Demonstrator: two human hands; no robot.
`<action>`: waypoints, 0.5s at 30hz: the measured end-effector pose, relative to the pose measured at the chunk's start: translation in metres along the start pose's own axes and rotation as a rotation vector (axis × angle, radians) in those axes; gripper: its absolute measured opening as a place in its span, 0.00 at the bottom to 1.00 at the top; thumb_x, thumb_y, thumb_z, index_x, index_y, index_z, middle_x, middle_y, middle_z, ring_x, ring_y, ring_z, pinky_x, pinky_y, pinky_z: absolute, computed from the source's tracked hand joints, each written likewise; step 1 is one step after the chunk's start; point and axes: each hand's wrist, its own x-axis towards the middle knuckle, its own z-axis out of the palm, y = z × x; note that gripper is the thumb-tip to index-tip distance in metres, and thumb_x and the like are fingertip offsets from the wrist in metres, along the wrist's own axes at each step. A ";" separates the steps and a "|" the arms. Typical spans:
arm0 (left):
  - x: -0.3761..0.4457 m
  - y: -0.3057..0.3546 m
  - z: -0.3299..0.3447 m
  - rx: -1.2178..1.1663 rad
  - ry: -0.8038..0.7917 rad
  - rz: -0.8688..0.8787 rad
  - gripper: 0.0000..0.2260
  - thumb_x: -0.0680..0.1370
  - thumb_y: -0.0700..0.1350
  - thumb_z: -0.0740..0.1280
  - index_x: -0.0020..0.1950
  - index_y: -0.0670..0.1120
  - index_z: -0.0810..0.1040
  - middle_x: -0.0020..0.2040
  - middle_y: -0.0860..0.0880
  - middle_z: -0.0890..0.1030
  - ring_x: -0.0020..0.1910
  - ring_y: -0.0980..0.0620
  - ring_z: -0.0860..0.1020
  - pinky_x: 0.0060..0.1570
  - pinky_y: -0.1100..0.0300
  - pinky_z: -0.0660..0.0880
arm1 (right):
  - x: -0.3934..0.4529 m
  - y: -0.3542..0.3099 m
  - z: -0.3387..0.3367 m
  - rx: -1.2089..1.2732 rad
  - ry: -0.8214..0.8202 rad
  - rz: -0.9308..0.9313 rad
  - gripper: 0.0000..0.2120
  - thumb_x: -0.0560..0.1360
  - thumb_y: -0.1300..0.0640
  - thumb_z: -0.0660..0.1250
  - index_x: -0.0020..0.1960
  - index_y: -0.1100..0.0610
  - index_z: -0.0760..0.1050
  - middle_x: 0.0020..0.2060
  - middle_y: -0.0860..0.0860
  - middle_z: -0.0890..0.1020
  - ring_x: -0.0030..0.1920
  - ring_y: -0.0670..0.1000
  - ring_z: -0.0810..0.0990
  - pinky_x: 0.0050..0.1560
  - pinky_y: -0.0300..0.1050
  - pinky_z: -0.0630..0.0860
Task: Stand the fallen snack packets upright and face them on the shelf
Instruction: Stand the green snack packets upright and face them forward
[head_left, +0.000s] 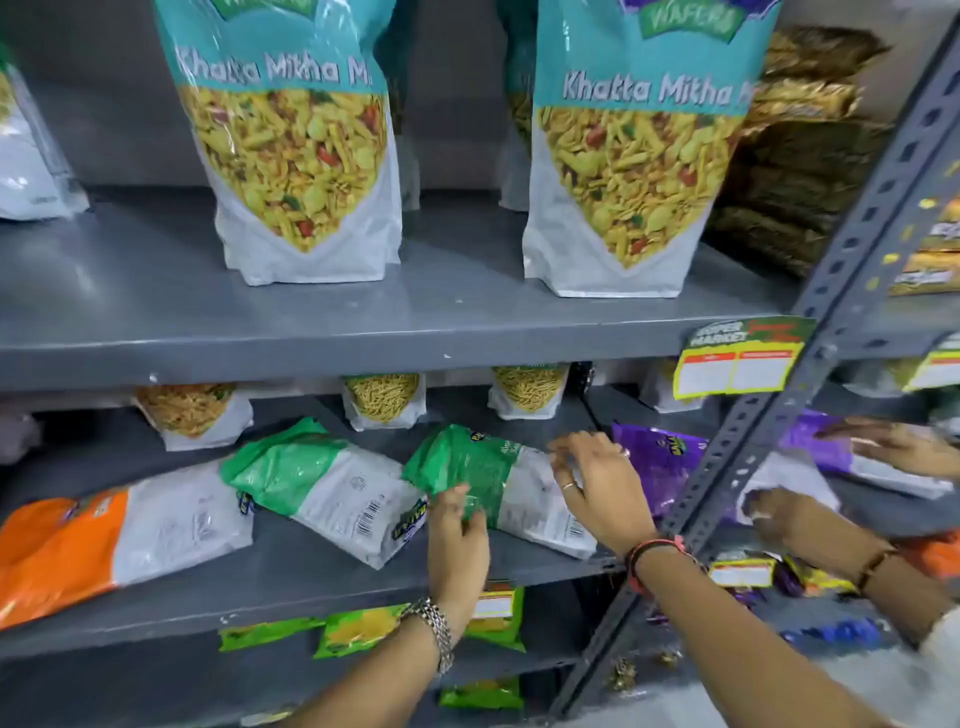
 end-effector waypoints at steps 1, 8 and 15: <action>0.007 -0.003 0.004 -0.042 0.041 -0.104 0.11 0.77 0.35 0.60 0.59 0.41 0.73 0.56 0.46 0.74 0.56 0.46 0.74 0.57 0.58 0.69 | 0.006 0.007 0.007 0.025 -0.052 0.014 0.10 0.74 0.57 0.62 0.54 0.58 0.77 0.47 0.54 0.82 0.51 0.59 0.77 0.48 0.54 0.75; 0.038 -0.020 0.030 -0.344 0.134 -0.647 0.07 0.79 0.44 0.60 0.56 0.45 0.66 0.44 0.46 0.74 0.43 0.47 0.74 0.42 0.53 0.71 | 0.063 0.043 0.064 0.170 -0.355 0.238 0.16 0.79 0.49 0.55 0.55 0.57 0.76 0.54 0.59 0.82 0.57 0.60 0.79 0.57 0.52 0.75; 0.052 -0.033 0.046 -0.186 0.095 -0.635 0.21 0.79 0.50 0.59 0.68 0.39 0.67 0.58 0.42 0.76 0.53 0.43 0.77 0.50 0.53 0.73 | 0.113 0.057 0.100 0.415 -0.604 0.536 0.25 0.82 0.52 0.46 0.47 0.66 0.76 0.47 0.66 0.77 0.50 0.57 0.77 0.53 0.44 0.69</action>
